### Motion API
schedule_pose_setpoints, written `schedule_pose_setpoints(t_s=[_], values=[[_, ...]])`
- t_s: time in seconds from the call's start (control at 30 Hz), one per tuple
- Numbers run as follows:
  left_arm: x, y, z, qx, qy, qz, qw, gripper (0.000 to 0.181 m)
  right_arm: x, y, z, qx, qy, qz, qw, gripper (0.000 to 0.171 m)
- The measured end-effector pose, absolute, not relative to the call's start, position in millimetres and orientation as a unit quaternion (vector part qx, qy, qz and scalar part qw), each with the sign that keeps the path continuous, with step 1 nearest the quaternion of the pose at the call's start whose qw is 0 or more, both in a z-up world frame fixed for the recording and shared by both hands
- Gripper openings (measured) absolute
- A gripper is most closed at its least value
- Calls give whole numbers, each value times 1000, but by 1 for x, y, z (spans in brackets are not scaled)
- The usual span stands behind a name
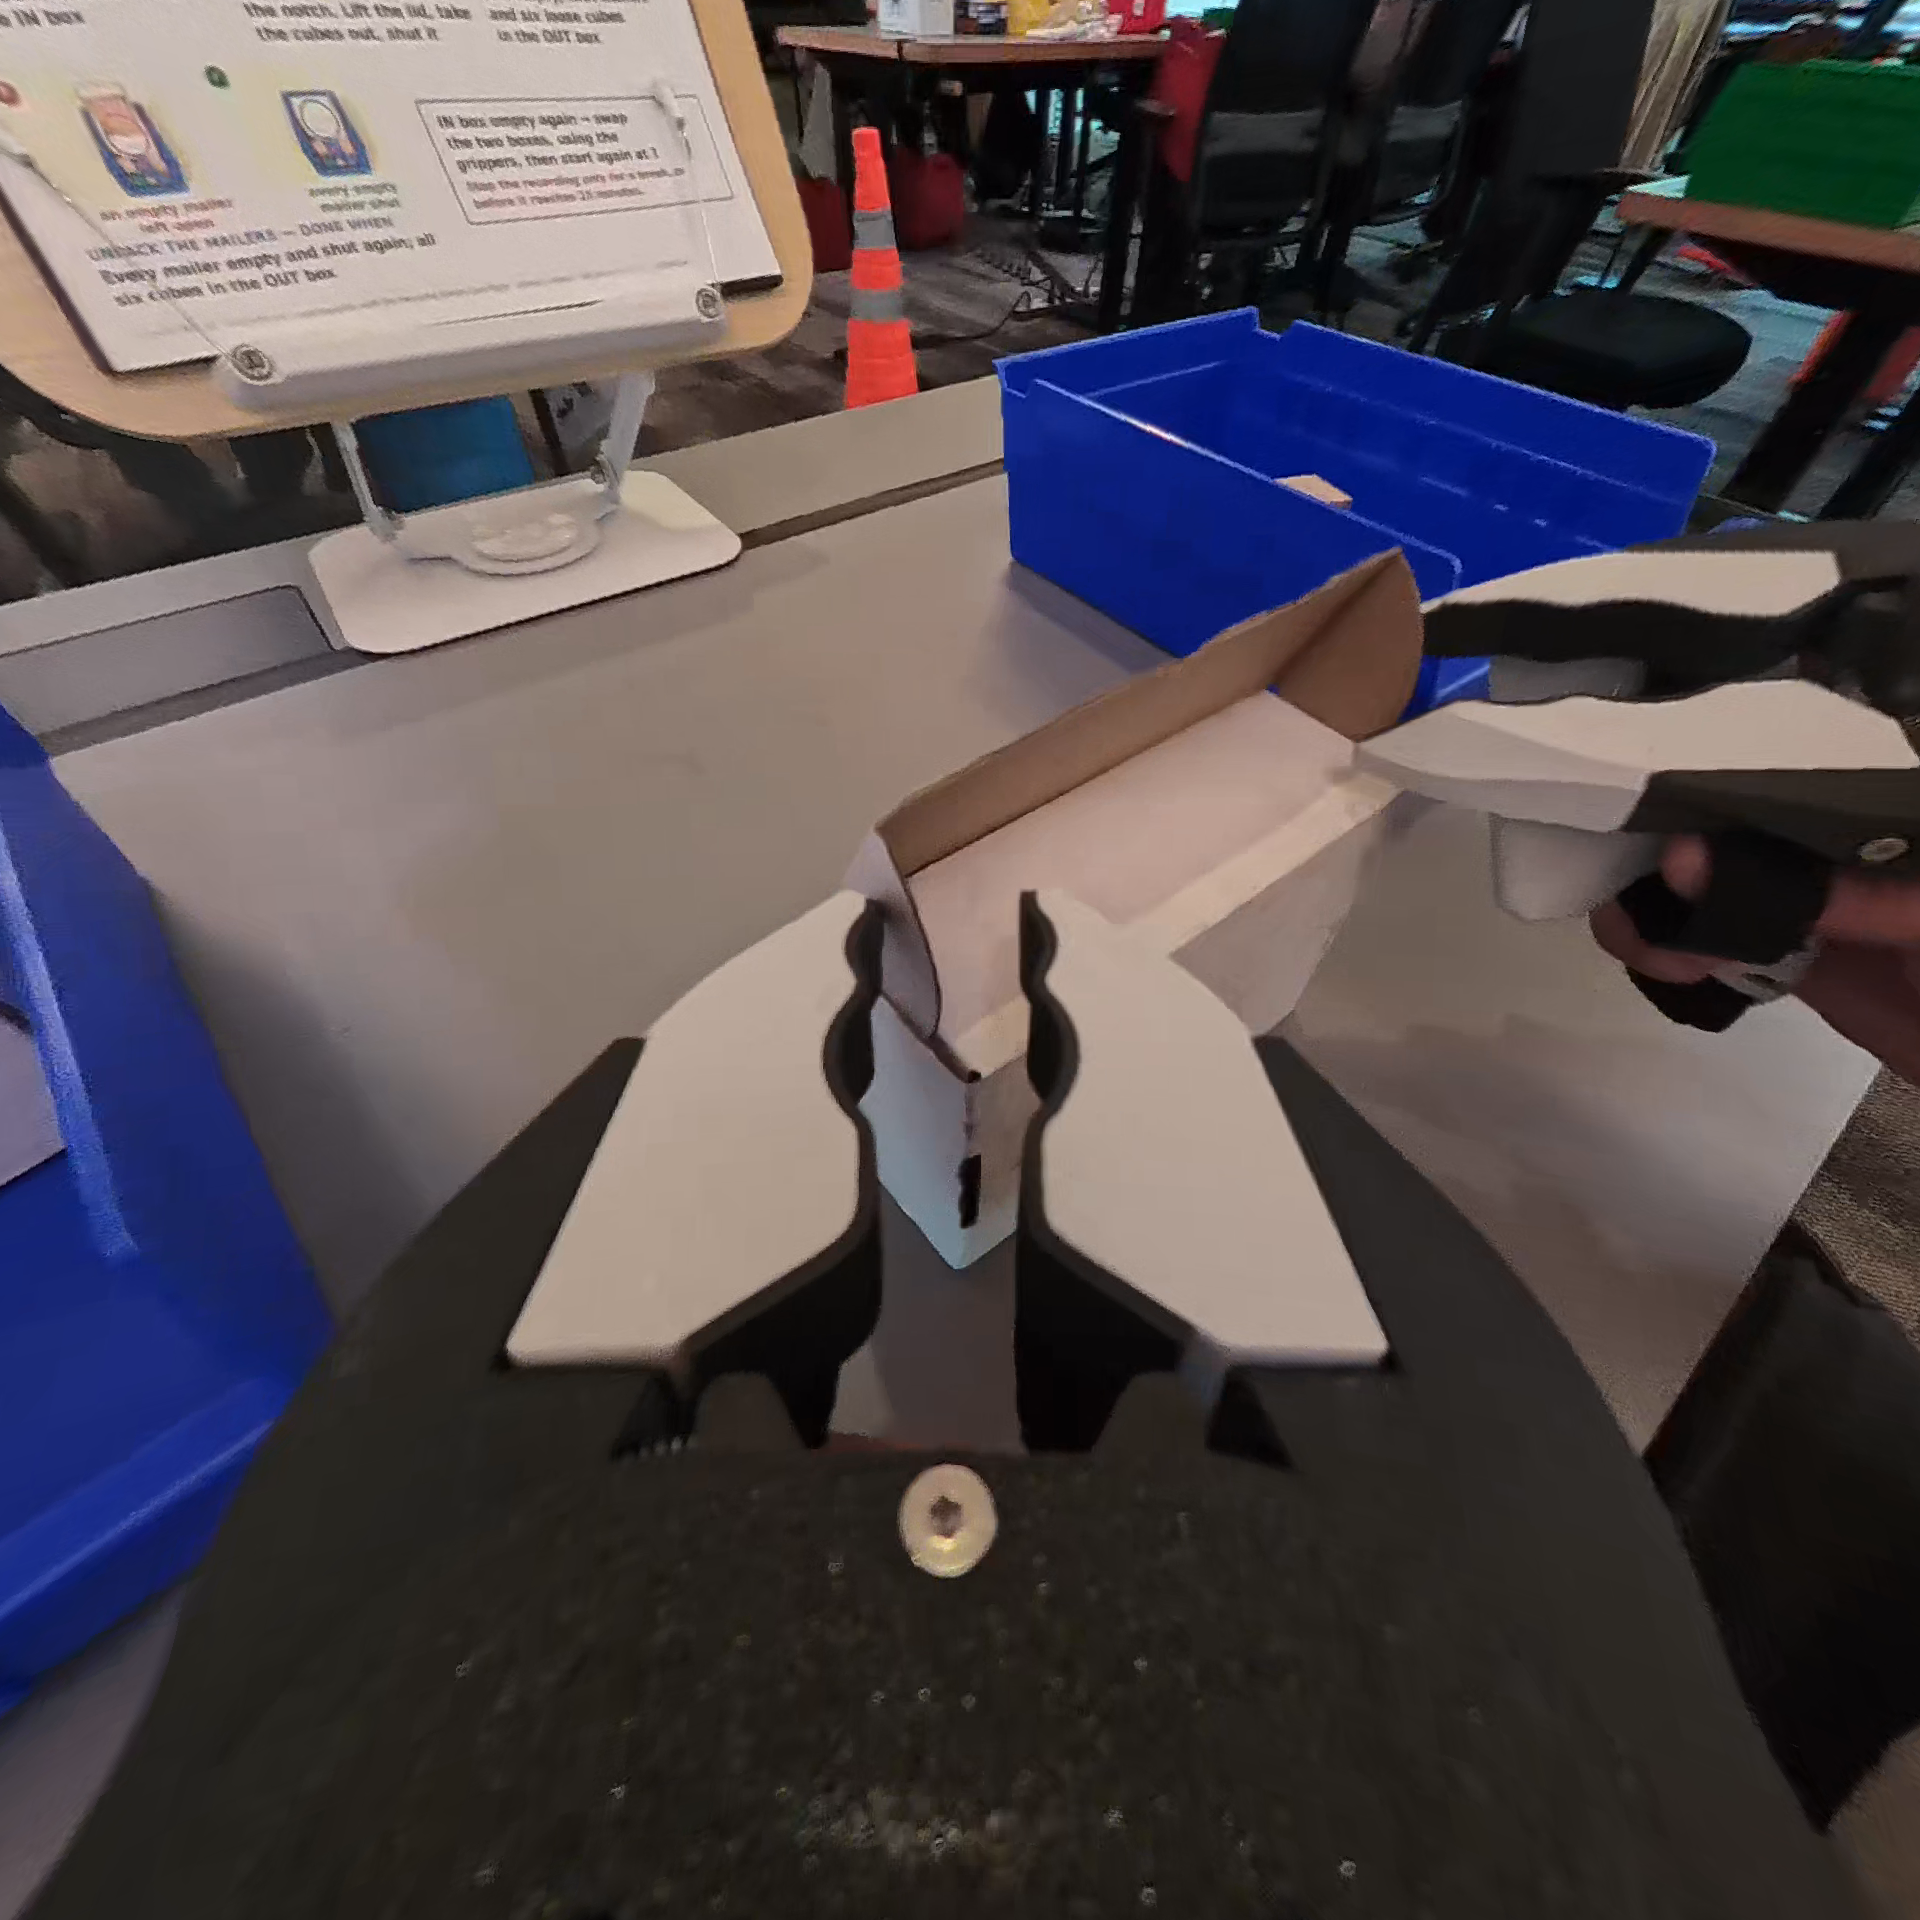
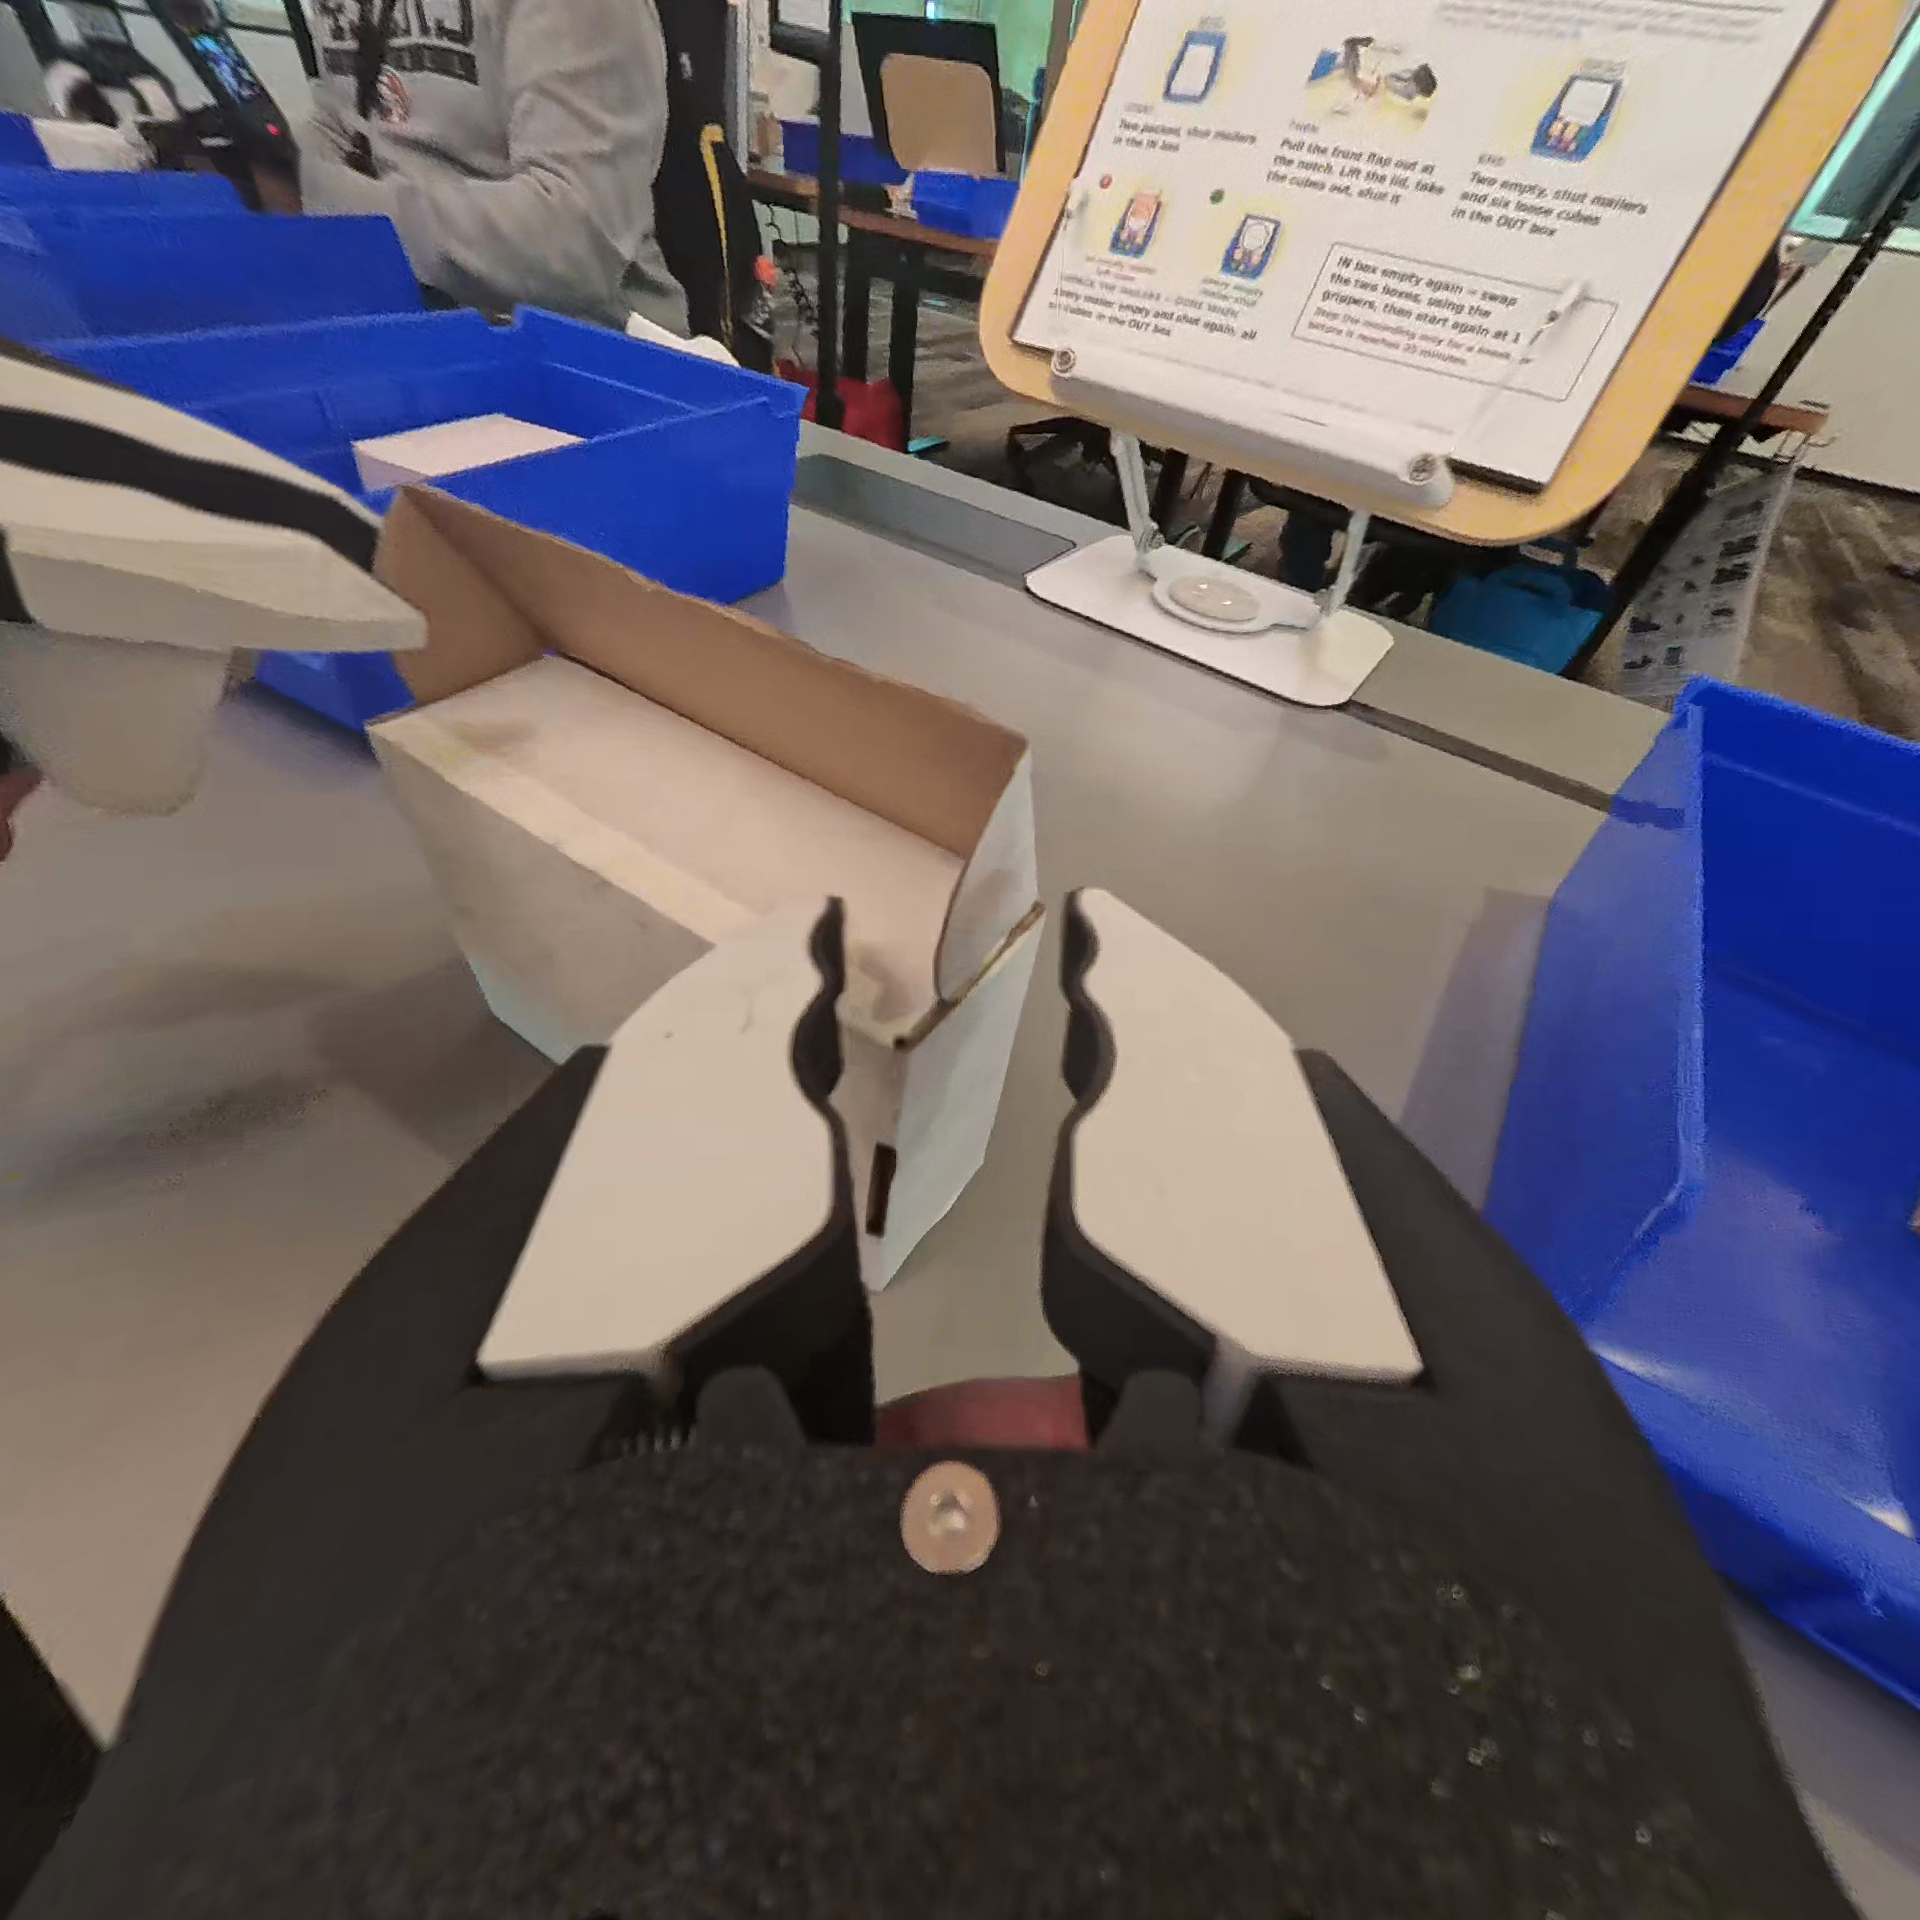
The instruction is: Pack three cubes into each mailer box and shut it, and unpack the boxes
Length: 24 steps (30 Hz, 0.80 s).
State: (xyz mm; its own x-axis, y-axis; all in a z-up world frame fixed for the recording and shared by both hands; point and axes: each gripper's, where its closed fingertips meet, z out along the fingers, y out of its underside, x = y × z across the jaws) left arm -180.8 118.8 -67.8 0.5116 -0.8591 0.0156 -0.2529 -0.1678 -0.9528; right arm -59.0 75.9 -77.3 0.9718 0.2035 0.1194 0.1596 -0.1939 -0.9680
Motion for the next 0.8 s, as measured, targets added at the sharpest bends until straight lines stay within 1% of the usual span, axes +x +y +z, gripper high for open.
schedule_pose_setpoints(t_s=[0.03, 0.07, 0.1, 0.27, 0.4, 0.5, 0.7, 0.8], values=[[-180, 119, -68, -707, 397, -292, 508, 19, -59, 78, -79, -779, -115, 12, 616, 22], [-182, 121, -69, -715, 395, -276, 507, 7, -51, 80, -79, -789, -95, -11, 606, 10], [-182, 120, -67, -714, 400, -272, 506, 6, -50, 79, -77, -795, -97, -13, 598, 8], [-180, 108, -67, -709, 435, -246, 498, 5, -42, 73, -78, -827, -87, 15, 556, 4], [-177, 106, -68, -707, 444, -239, 497, 5, -39, 69, -79, -851, -68, 82, 514, 4], [-176, 103, -68, -714, 432, -258, 487, 5, -39, 67, -80, -851, -40, 108, 513, 4], [-175, 101, -69, -720, 417, -273, 483, 5, -39, 64, -81, -839, -41, 45, 541, 3], [-175, 100, -68, -736, 386, -313, 460, 5, -39, 63, -81, -827, -57, -9, 560, 3]])
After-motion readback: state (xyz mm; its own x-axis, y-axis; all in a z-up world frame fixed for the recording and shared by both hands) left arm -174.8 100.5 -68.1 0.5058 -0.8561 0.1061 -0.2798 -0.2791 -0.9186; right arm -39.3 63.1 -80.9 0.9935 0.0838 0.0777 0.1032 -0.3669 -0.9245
